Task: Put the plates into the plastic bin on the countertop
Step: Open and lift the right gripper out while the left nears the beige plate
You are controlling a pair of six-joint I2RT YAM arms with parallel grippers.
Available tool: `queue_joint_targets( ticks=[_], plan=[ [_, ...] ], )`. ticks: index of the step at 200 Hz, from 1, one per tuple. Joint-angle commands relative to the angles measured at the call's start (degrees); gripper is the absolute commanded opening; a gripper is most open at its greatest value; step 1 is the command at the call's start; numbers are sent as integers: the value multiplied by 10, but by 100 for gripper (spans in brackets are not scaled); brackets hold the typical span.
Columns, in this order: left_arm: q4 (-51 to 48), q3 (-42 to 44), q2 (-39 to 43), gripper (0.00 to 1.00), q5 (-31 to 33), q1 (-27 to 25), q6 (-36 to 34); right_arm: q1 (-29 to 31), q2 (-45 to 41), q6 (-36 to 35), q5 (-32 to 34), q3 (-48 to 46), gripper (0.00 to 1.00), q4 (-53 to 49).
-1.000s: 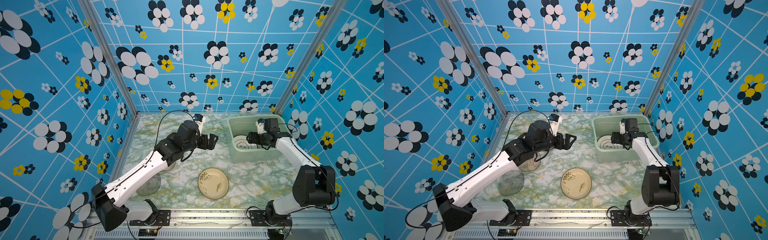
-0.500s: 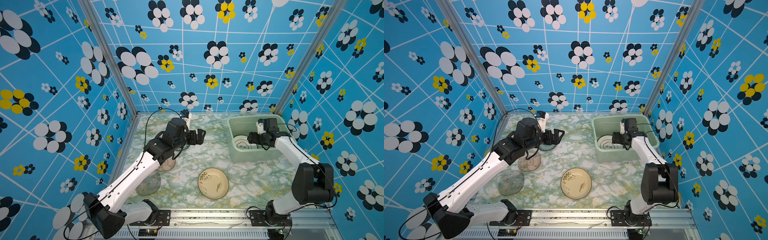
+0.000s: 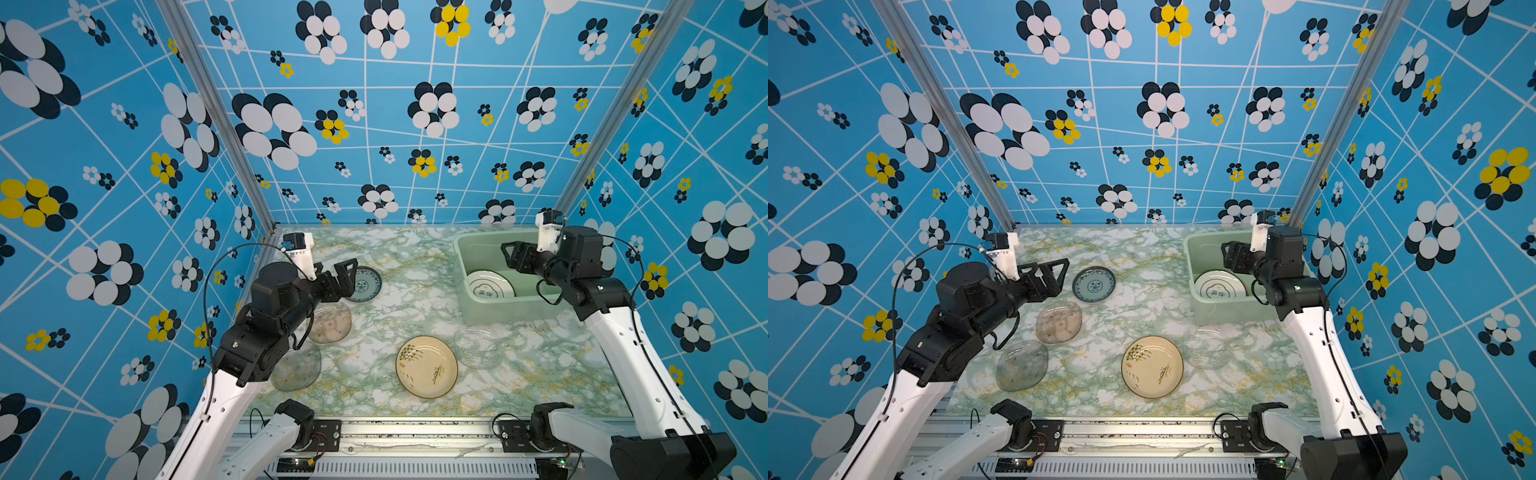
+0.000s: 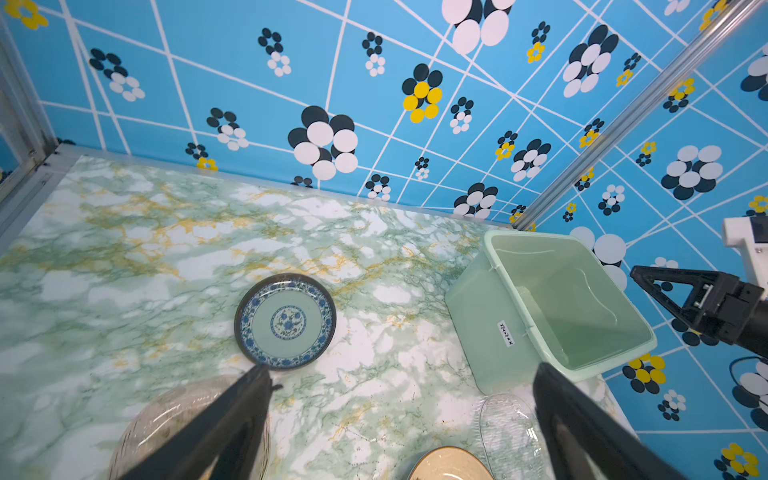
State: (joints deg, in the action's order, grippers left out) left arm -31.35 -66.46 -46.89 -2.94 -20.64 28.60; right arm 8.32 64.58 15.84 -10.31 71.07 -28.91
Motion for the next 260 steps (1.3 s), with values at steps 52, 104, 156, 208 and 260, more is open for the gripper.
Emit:
queue_joint_targets(
  ticks=[52, 104, 156, 208, 260],
  plan=[
    [-143, 20, -85, 99, -304, 27, 72, 137, -181, 240, 24, -141, 71, -90],
    [-210, 4, -152, 99, -259, -34, -42, 254, -227, 379, 57, -218, 69, -152],
    [-208, -8, -210, 99, -158, -171, -164, 403, -240, 493, 141, -292, 73, -126],
    [-145, 20, -231, 99, -192, -194, -203, 477, -238, 625, 202, -353, 75, -80],
    [-103, 20, -287, 99, -208, -199, -229, 523, -228, 712, 233, -382, 75, -88]
  ],
)
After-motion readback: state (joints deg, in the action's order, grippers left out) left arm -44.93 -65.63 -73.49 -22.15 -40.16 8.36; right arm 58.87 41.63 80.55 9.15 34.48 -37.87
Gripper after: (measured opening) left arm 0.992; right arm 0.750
